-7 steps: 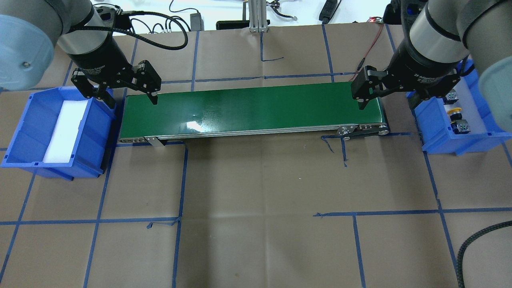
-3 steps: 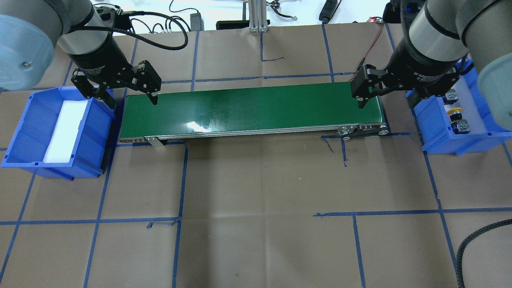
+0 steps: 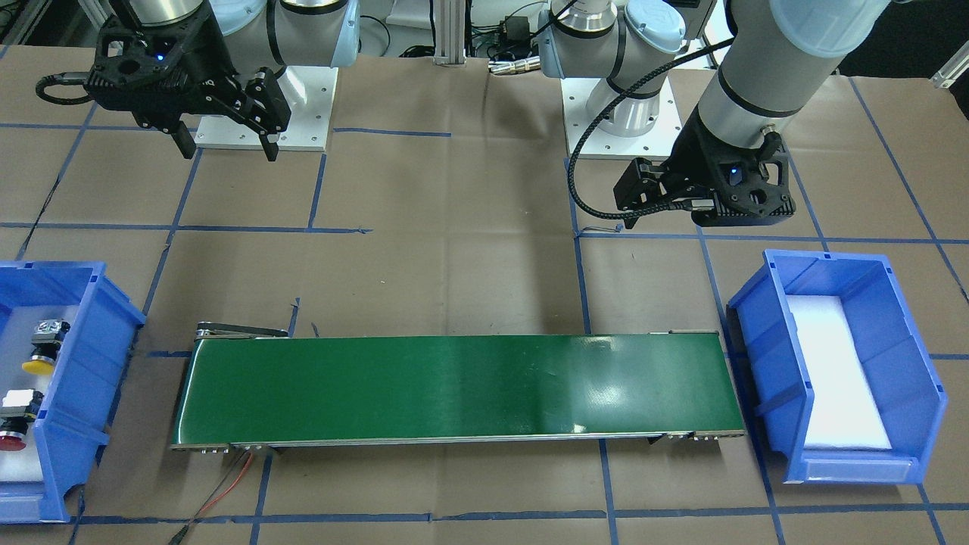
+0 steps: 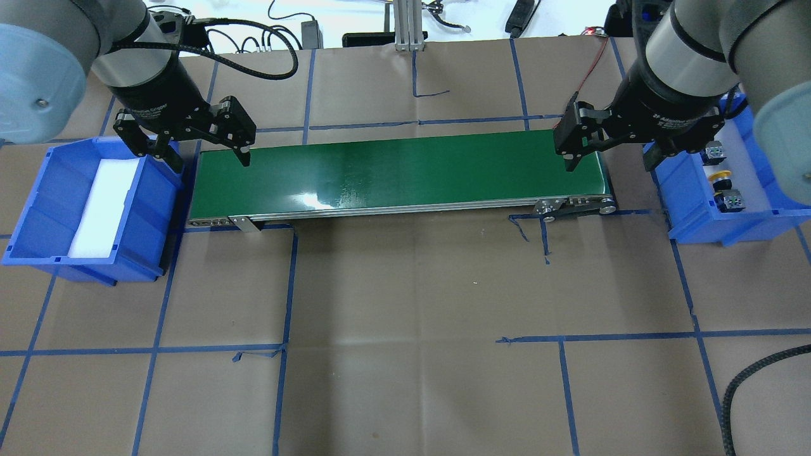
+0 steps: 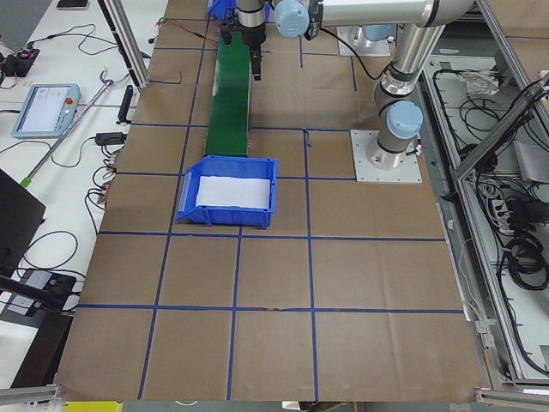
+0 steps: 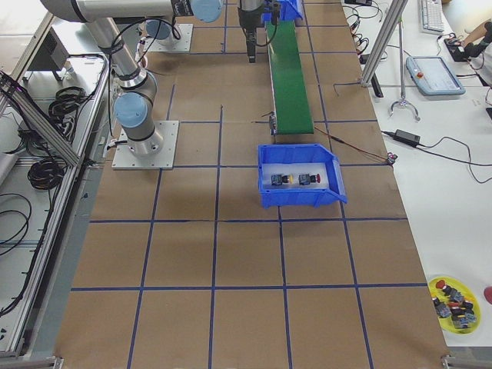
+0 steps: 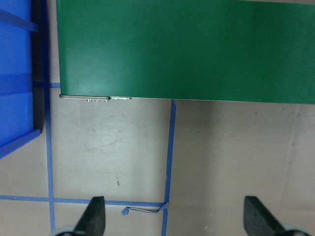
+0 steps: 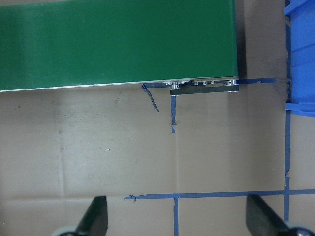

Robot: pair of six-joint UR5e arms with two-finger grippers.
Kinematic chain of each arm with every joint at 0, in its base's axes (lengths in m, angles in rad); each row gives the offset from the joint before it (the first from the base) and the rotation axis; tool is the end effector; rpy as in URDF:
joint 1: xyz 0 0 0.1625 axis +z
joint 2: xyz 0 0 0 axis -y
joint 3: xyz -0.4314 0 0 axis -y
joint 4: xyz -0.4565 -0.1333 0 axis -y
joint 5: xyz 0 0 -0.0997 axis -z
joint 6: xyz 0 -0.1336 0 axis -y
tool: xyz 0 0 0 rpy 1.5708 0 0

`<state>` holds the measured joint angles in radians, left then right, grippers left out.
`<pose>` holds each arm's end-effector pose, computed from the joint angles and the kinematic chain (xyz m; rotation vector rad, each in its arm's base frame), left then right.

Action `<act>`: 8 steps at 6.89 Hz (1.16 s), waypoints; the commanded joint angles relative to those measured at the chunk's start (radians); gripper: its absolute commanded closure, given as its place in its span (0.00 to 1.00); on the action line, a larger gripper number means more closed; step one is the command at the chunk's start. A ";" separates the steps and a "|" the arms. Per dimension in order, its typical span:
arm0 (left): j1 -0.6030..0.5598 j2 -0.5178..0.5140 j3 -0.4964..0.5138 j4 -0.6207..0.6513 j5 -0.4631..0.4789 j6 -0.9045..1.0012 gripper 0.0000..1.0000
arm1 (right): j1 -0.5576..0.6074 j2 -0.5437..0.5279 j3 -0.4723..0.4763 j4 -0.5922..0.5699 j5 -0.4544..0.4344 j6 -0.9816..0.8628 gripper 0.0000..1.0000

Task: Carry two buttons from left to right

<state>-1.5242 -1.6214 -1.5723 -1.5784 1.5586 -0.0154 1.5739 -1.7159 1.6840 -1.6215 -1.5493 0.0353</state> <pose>-0.1083 -0.5749 0.4303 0.0975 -3.1256 -0.0931 0.1377 -0.5038 0.4790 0.0488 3.1155 -0.1281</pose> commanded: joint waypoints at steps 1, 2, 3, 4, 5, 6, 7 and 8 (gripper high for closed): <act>-0.001 0.000 0.001 0.000 0.001 -0.011 0.00 | 0.000 0.001 -0.001 0.000 0.002 0.000 0.00; -0.001 0.000 0.003 0.000 0.001 -0.012 0.00 | 0.002 0.001 0.000 0.000 0.002 -0.002 0.00; -0.001 0.000 0.005 0.000 0.003 -0.015 0.00 | 0.000 0.001 0.000 0.000 0.003 0.000 0.00; -0.001 -0.003 0.006 0.000 0.003 -0.026 0.00 | 0.002 0.002 0.000 0.000 0.003 -0.002 0.00; -0.001 -0.005 0.006 0.000 0.003 -0.026 0.00 | 0.002 0.002 0.000 0.000 0.003 -0.002 0.00; -0.001 -0.003 0.006 0.000 0.003 -0.026 0.00 | 0.000 0.002 0.000 0.000 0.003 -0.002 0.00; -0.001 -0.003 0.006 0.000 0.003 -0.026 0.00 | 0.002 0.002 0.000 0.000 0.003 -0.002 0.00; -0.001 -0.002 0.005 0.000 0.003 -0.026 0.00 | 0.002 0.002 0.000 0.000 0.003 -0.002 0.00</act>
